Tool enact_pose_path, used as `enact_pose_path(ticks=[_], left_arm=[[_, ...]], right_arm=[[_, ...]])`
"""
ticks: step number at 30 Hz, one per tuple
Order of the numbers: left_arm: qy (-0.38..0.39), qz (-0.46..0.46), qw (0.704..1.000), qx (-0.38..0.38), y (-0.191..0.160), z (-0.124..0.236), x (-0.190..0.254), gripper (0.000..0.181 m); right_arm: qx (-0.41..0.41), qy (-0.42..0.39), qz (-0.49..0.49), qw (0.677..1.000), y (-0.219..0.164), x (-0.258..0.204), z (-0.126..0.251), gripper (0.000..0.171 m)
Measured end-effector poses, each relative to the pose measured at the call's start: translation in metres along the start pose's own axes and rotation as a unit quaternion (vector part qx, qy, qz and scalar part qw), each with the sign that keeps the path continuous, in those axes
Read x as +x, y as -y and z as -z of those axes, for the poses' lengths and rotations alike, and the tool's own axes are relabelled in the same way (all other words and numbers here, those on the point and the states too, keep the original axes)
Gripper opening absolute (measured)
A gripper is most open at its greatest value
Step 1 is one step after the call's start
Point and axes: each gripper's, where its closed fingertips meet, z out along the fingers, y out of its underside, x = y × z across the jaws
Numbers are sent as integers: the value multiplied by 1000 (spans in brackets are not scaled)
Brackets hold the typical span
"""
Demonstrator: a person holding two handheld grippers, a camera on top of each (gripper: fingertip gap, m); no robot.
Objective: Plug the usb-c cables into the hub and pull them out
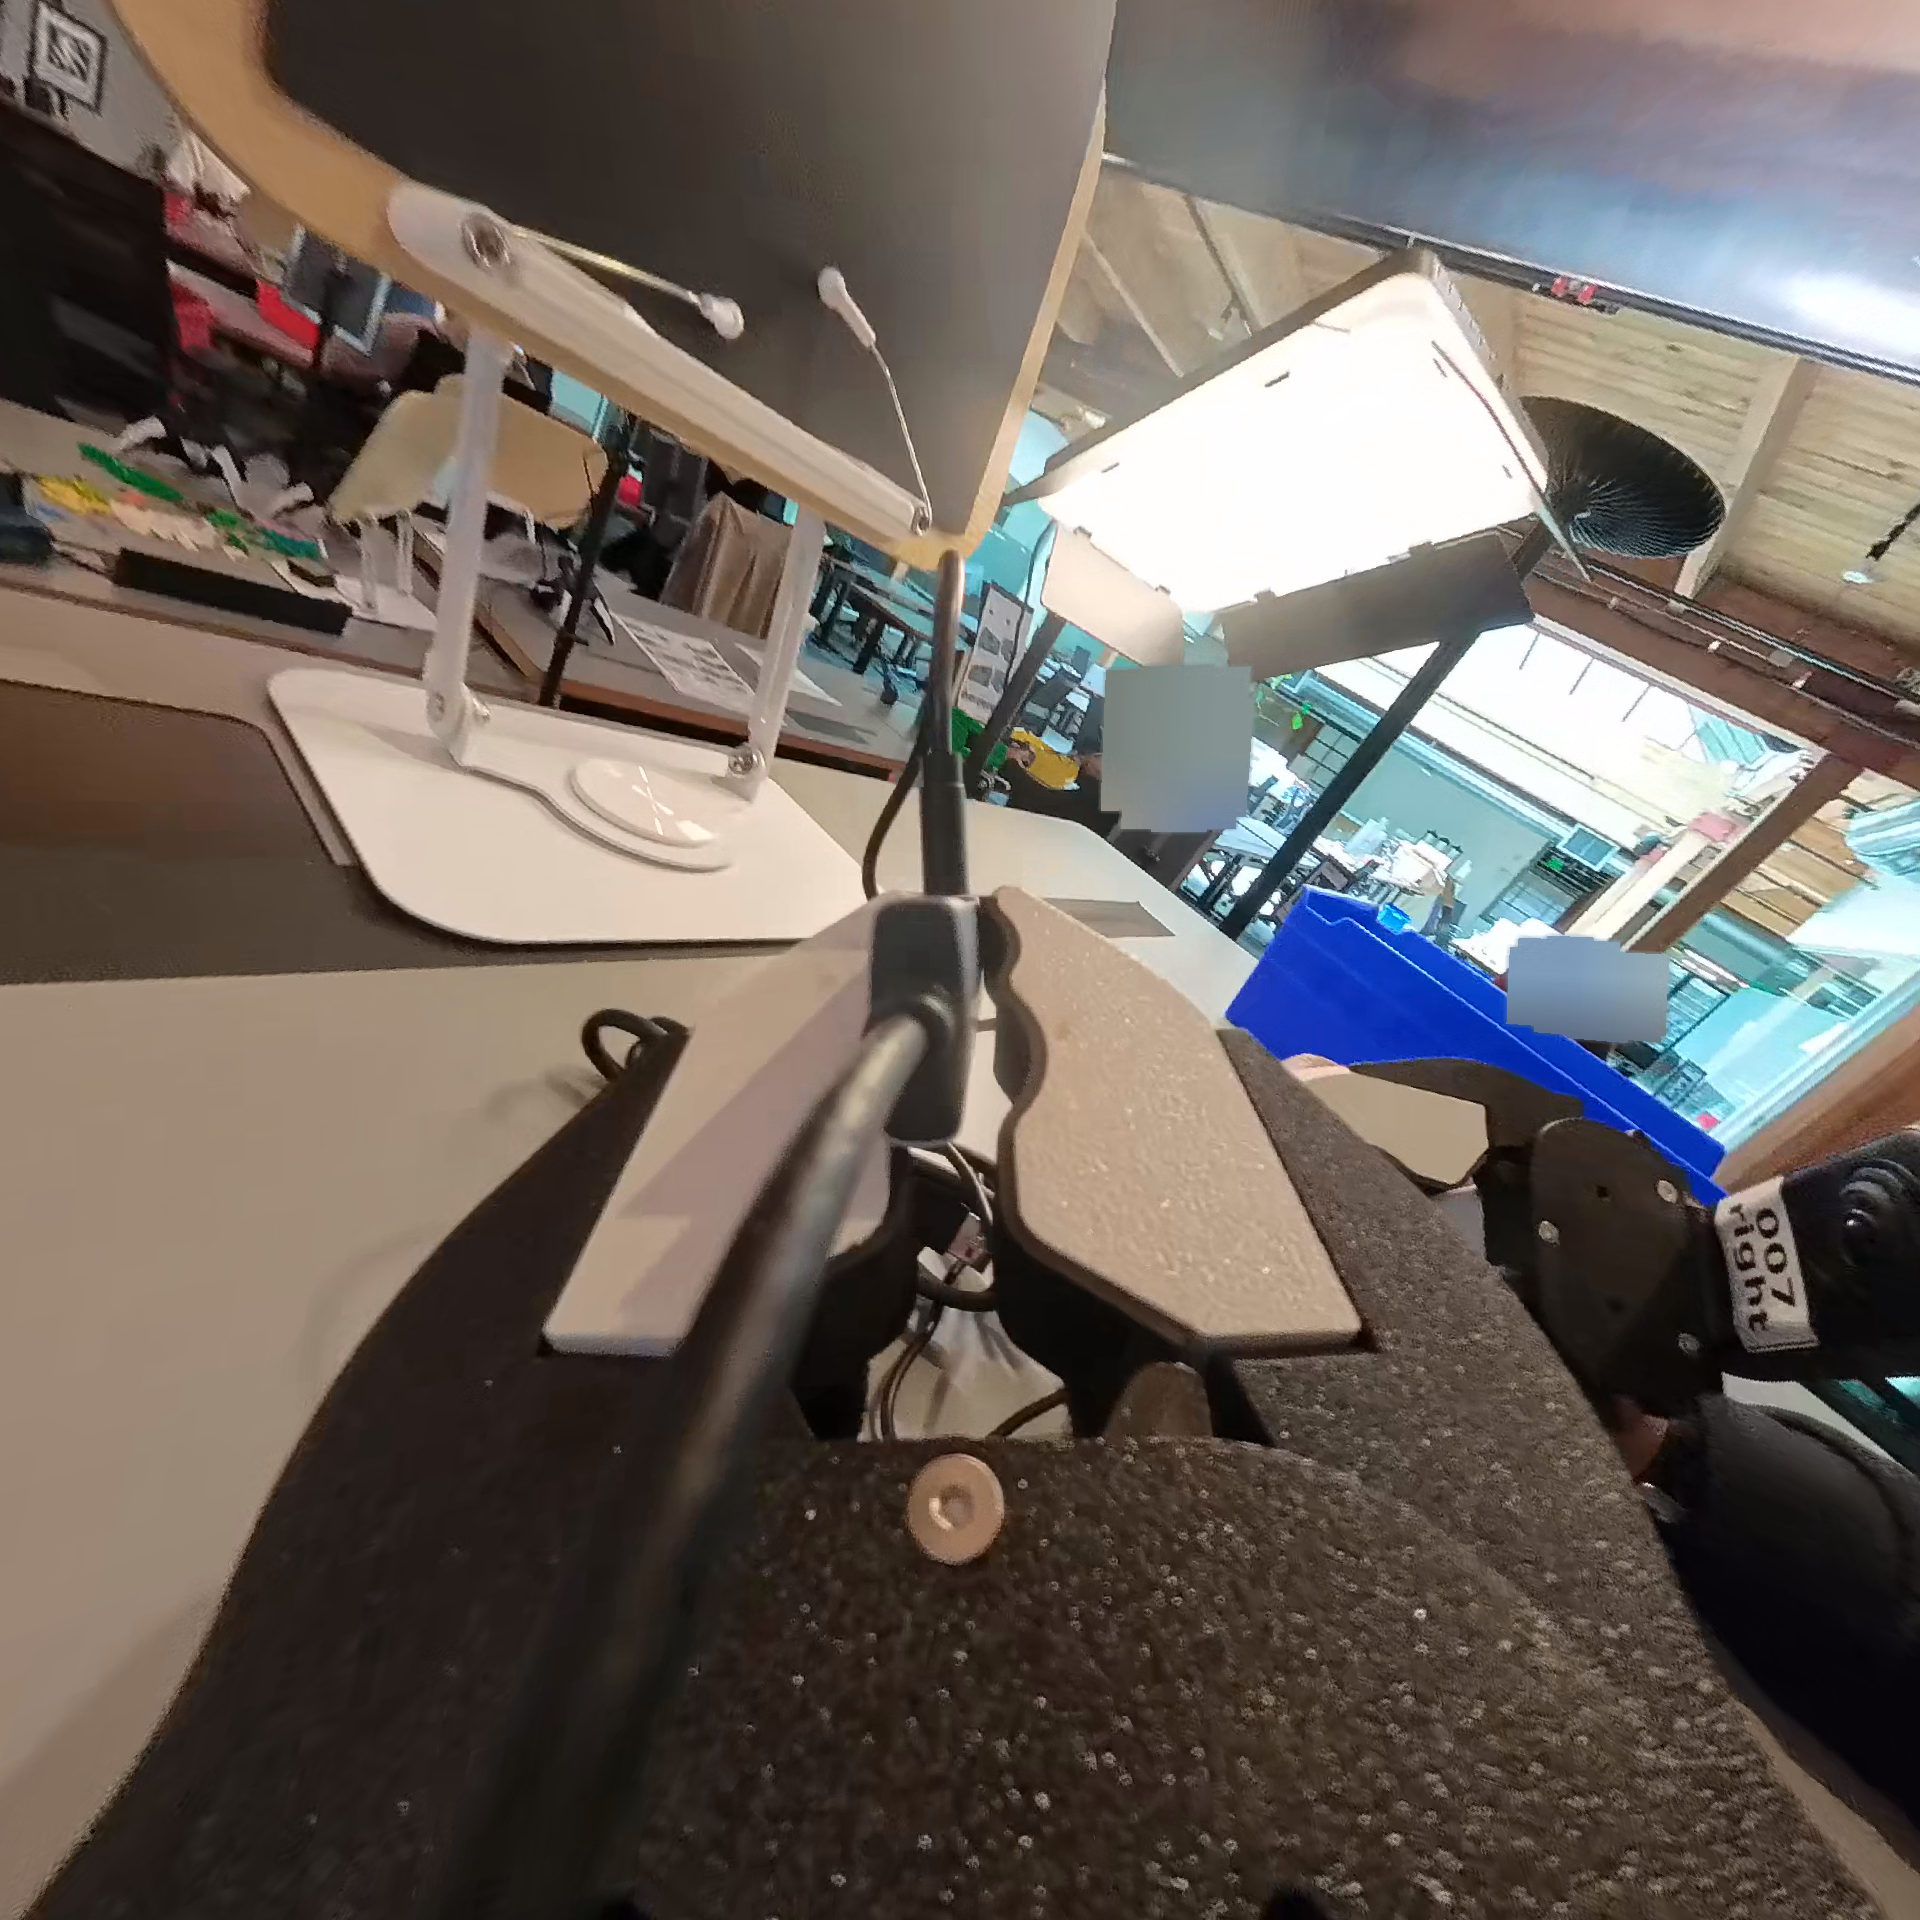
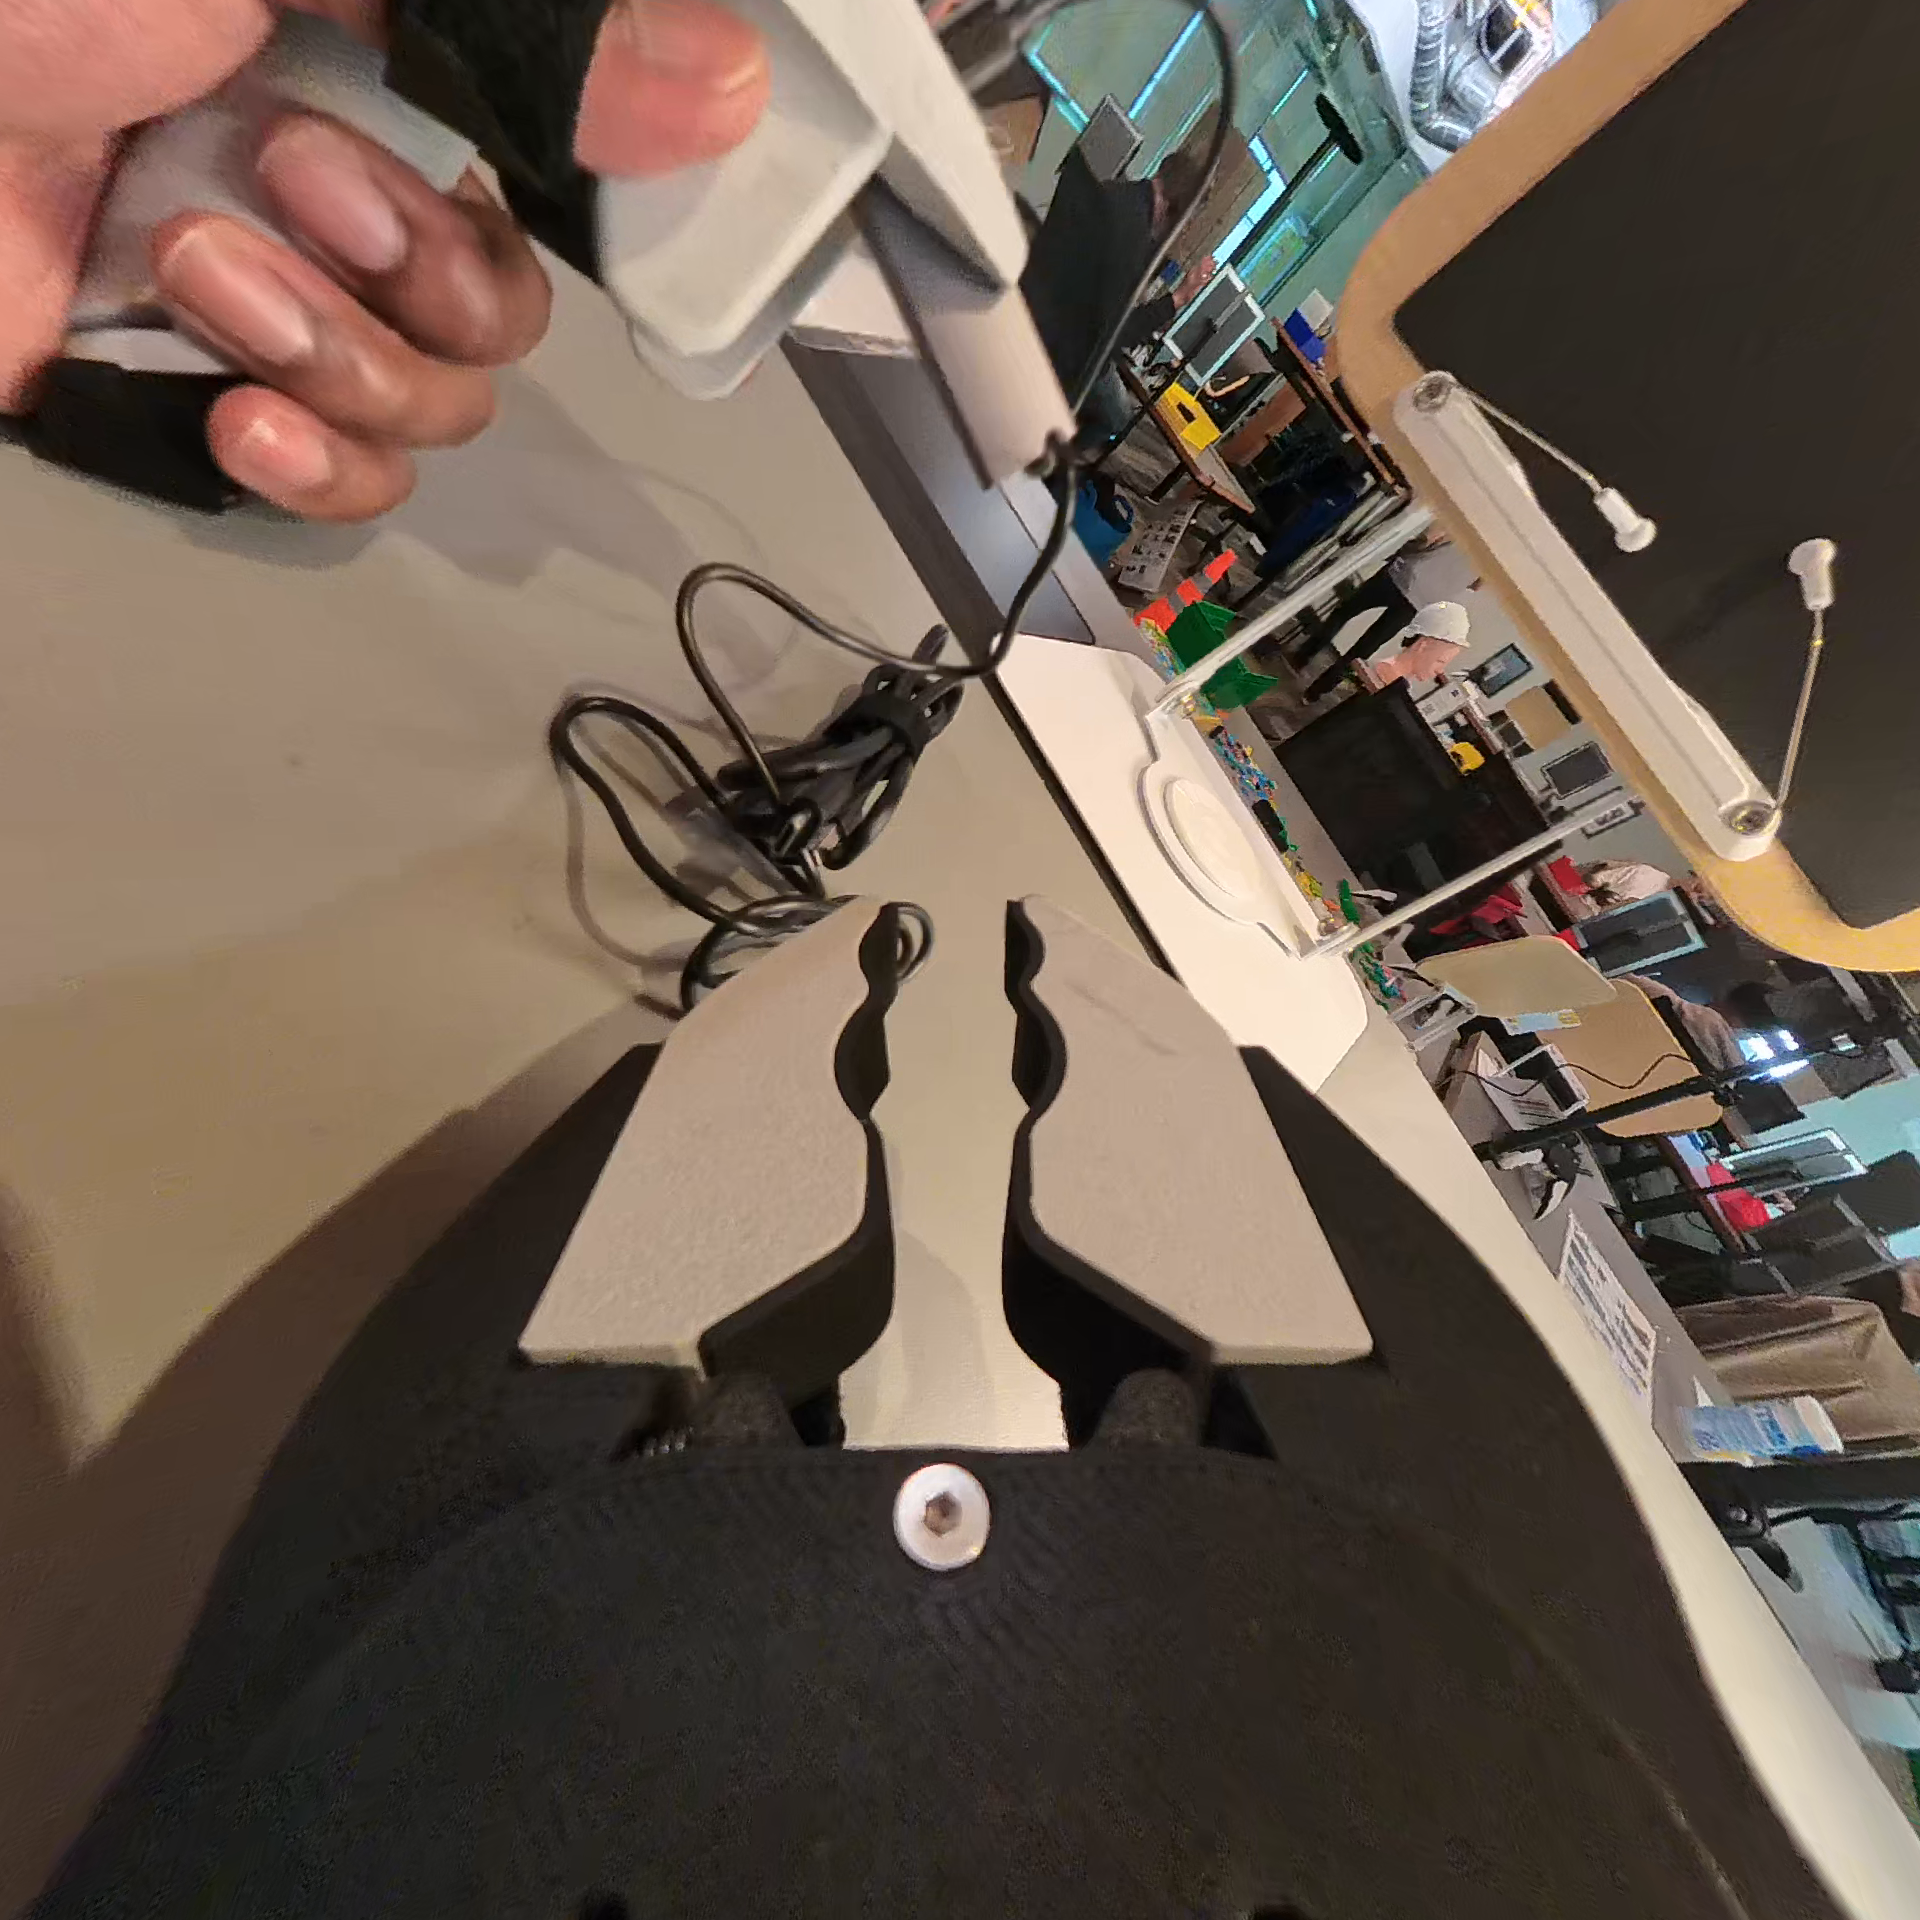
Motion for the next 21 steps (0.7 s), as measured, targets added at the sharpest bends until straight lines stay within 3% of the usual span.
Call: enact_pose_path(ticks=[5, 12, 21], left_arm=[[7, 54, 998, -30, -13, -6, -1, 10], [18, 74, 996, -48, -20, -6, -2, 10], [24, 61, 996, -68, -27, -7, 2, 10]], right_arm=[[6, -25, 2, 1000, 0, 8, 0, 16], [-48, -9, 89, 995, -13, -13, -12, 23], [-42, -11, 4, 999, -12, 5, -10, 26]])
